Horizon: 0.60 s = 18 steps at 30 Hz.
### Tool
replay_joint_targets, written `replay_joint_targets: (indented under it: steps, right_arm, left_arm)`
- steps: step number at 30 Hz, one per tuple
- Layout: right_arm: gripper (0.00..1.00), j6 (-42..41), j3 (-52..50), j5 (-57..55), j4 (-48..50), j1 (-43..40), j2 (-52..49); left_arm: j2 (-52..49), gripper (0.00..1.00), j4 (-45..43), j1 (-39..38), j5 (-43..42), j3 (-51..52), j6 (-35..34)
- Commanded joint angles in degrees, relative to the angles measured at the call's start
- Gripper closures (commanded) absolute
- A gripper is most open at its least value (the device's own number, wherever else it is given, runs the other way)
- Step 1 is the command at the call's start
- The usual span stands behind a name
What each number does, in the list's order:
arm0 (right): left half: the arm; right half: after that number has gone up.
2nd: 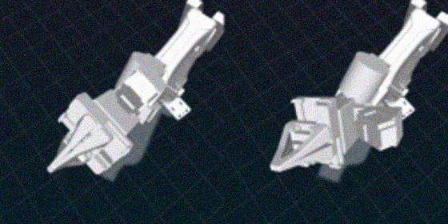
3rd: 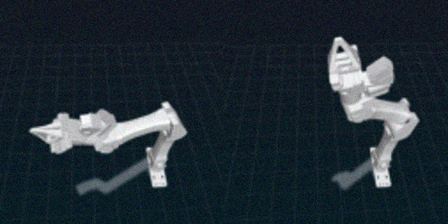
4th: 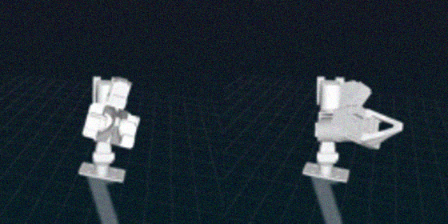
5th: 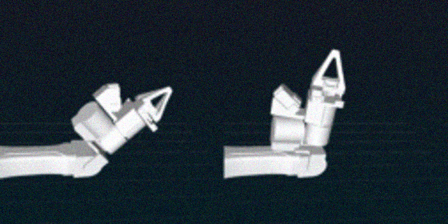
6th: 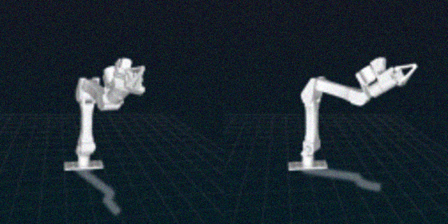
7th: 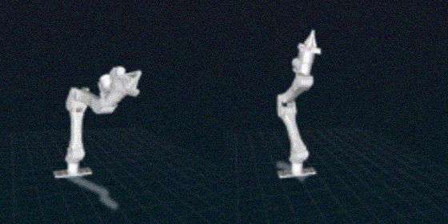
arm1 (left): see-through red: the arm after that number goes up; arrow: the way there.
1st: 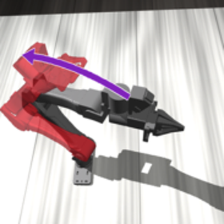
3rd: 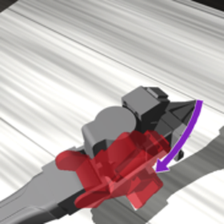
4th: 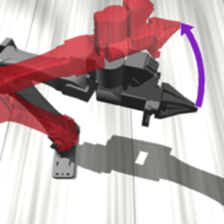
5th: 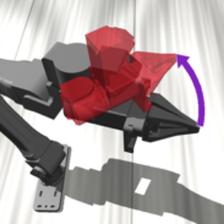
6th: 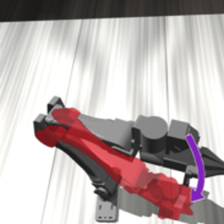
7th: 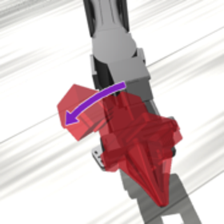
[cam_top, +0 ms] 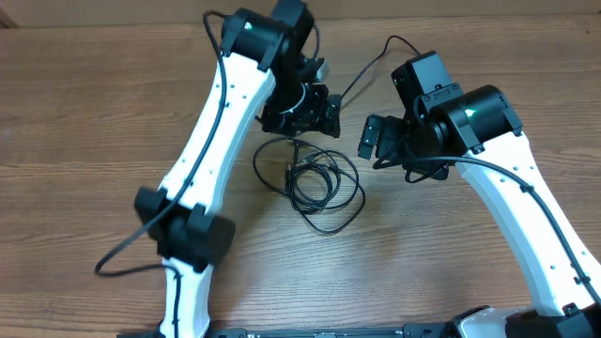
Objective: Untangle cables
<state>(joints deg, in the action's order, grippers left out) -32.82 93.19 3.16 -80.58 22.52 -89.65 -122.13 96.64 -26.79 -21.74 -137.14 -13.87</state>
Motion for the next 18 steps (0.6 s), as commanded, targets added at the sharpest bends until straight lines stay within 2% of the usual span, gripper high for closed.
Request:
replay_joint_targets:
  steps: [1,3,8,18]
  right_arm:
    - [0.0,-0.2,-0.24,-0.04,0.11,-0.11,0.02]
    - [0.0,-0.17,-0.24,-0.04,-0.15,-0.11,0.02]
    - [0.0,-0.17,-0.24,-0.07,-1.14,-0.11,0.02]
    - [0.0,-0.17,-0.24,-0.04,-1.77,-0.11,0.02]
  left_arm:
    - [6.01,0.12,0.2,-4.79,7.56,2.89,-2.01]
    - [7.21,0.13,0.2,-6.16,8.37,6.08,-2.82]
    - [9.66,0.11,0.2,-5.81,14.58,13.22,-10.8]
    - [17.38,0.08,0.2,8.33,11.63,13.94,-10.97]
